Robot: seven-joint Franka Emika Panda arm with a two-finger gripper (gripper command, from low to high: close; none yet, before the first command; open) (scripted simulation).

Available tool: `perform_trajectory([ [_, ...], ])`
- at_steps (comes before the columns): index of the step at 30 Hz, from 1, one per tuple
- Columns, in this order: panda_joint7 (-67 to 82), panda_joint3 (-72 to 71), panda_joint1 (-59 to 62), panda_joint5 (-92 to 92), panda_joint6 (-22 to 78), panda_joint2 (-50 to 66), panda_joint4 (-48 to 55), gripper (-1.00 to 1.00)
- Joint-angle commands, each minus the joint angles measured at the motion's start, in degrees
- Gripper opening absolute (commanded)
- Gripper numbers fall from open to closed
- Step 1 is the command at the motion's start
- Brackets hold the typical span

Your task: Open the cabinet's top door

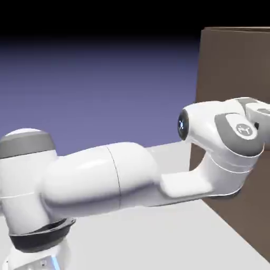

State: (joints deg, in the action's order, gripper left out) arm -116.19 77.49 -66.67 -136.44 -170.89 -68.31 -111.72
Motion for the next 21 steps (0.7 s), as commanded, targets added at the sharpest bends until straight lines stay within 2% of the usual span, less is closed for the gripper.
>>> perform_trajectory([
  [1,-0.8,-1.3,1.7,-1.0,1.6,-0.5,-2.1,-1.00],
  [12,-9.1,-14.1,21.7,-3.7,17.8,-4.3,-24.9,-1.00],
  [21,-12.5,-29.1,39.2,4.4,30.7,-8.9,-43.6,-1.00],
])
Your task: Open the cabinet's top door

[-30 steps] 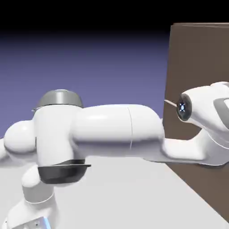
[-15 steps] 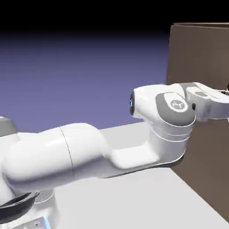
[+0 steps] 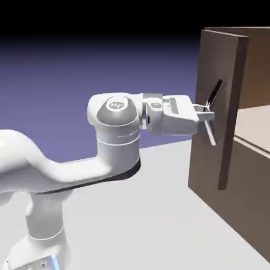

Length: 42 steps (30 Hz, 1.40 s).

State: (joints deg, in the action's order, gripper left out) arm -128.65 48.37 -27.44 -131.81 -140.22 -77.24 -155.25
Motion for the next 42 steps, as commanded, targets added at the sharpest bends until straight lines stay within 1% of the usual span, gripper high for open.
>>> perform_trajectory([
  [1,-0.1,-2.1,1.8,1.4,1.5,-0.8,-1.9,-1.00],
  [5,0.0,-10.4,7.4,8.5,6.7,-4.3,-8.3,-1.00],
  [10,0.7,-20.8,11.3,18.5,12.6,-8.7,-13.9,-1.00],
  [15,1.5,-31.2,12.6,28.7,18.1,-12.3,-17.3,-1.00],
  [21,1.9,-43.6,12.0,40.6,24.6,-14.6,-19.1,-1.00],
  [27,1.5,-56.1,10.5,52.1,31.4,-14.2,-18.7,-1.00],
  [32,0.4,-66.5,9.8,61.5,37.4,-11.7,-16.7,-1.00],
  [37,-1.3,-76.8,10.6,70.8,44.0,-7.3,-12.8,-1.00],
  [42,-3.2,-87.2,14.4,79.8,51.2,-1.4,-6.2,-1.00],
])
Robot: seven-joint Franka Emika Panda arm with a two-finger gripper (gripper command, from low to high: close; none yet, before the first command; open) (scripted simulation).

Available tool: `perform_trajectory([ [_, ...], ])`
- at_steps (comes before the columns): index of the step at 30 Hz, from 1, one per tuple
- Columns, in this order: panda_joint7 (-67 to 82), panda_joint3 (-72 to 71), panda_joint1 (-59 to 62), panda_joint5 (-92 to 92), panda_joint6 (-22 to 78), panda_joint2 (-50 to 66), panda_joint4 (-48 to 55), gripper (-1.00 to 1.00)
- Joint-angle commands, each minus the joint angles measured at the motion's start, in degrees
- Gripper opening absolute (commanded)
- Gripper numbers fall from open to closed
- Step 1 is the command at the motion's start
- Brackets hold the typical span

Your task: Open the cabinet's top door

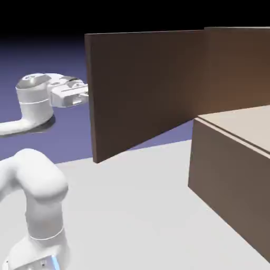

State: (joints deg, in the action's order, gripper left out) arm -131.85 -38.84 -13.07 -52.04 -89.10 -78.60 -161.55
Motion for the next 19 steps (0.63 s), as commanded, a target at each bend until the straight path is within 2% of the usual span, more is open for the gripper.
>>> perform_trajectory([
  [1,-0.4,-2.1,1.2,1.7,1.6,1.3,1.7,-1.00],
  [10,-2.3,-19.0,16.9,13.6,15.6,10.4,19.9,-1.00],
  [19,-1.2,-30.9,34.2,19.6,27.3,13.4,38.0,-1.00],
])
